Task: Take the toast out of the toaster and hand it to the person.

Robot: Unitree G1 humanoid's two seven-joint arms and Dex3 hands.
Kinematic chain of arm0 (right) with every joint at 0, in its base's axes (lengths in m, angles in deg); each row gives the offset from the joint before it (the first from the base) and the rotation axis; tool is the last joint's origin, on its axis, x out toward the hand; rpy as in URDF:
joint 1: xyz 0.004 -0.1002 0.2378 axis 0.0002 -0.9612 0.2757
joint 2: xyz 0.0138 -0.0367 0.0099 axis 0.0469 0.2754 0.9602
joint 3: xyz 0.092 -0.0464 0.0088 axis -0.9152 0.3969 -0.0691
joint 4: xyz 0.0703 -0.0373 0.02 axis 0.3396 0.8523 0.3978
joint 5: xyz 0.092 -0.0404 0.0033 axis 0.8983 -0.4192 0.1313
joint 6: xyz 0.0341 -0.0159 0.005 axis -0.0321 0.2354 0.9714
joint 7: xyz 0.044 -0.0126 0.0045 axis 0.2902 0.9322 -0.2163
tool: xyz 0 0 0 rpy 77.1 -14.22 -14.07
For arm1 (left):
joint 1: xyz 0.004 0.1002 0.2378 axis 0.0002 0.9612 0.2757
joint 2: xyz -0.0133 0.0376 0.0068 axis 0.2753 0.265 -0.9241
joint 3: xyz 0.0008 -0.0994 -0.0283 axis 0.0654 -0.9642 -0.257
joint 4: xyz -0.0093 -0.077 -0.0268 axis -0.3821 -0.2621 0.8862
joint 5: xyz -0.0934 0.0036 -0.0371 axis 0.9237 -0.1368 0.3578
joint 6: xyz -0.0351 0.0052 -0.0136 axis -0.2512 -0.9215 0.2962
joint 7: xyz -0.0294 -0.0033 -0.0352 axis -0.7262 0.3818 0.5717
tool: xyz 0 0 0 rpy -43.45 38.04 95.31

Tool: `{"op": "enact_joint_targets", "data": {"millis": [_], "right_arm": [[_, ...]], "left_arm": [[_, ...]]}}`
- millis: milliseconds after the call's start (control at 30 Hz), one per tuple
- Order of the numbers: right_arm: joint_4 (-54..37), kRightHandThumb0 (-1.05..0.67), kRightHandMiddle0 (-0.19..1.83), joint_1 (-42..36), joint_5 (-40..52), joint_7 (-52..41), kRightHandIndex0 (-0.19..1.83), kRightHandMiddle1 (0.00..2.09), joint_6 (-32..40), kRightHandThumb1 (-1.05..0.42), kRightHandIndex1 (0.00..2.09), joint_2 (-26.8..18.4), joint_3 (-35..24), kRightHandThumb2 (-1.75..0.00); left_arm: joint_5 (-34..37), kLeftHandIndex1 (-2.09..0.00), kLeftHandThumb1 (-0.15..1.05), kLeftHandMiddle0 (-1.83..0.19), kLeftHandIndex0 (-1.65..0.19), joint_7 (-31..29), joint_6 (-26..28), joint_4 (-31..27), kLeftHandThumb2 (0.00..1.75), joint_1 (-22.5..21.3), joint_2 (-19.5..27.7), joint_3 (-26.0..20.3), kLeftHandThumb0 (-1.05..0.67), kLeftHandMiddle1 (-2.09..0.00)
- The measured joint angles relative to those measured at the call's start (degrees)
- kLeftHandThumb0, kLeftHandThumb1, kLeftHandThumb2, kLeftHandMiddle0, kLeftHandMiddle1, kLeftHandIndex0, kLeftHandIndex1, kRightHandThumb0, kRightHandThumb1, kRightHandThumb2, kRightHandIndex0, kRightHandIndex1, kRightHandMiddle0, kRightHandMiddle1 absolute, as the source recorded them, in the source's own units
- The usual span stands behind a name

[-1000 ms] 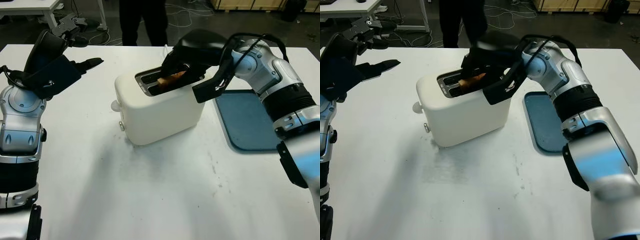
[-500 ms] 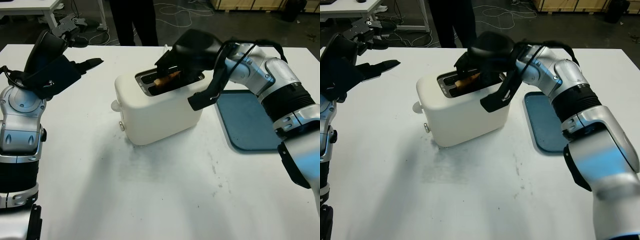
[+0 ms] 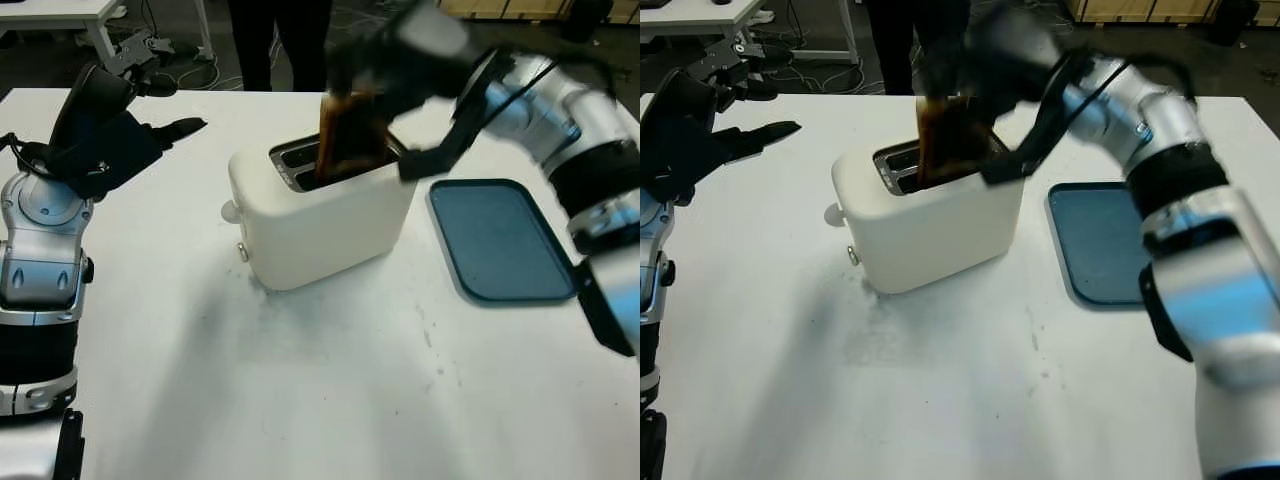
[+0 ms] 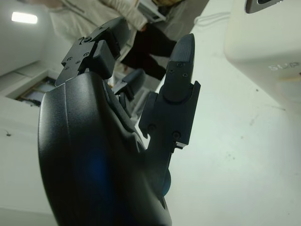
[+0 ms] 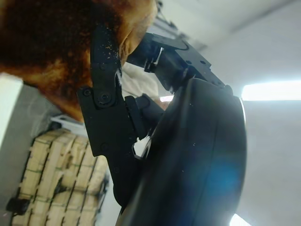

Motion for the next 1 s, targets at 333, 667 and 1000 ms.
{"op": "enact_joint_targets", "data": {"millis": [333, 667, 1000], "right_arm": [[6.05, -0.46, 0.71, 2.84, 14.25, -9.11, 1.00, 1.75, 1.97, -0.92, 1.75, -0.72, -9.98, -0.40], [13.21, -0.32, 0.64, 2.15, 19.75, -7.47, 0.90, 1.75, 12.11, -0.92, 1.75, -1.98, -15.83, -0.32], [16.22, -0.21, 0.51, -4.18, 28.91, -5.59, 0.80, 1.74, 23.40, -0.92, 1.75, -0.57, -24.55, -0.34]], "left_arm": [[0.00, -0.56, 0.92, -0.10, -0.24, 0.00, -0.06, 0.14, 0.04, 0.00, 0.00, 0.01, -0.36, -0.95], [-0.03, -0.54, 0.92, -0.12, -0.25, 0.00, -0.05, 0.14, 0.04, 0.00, 0.01, 0.01, -0.36, -0.93], [0.02, -0.52, 0.92, -0.11, -0.25, 0.00, -0.27, 0.56, 0.05, 0.00, 0.05, 0.01, -0.36, -0.92]]}}
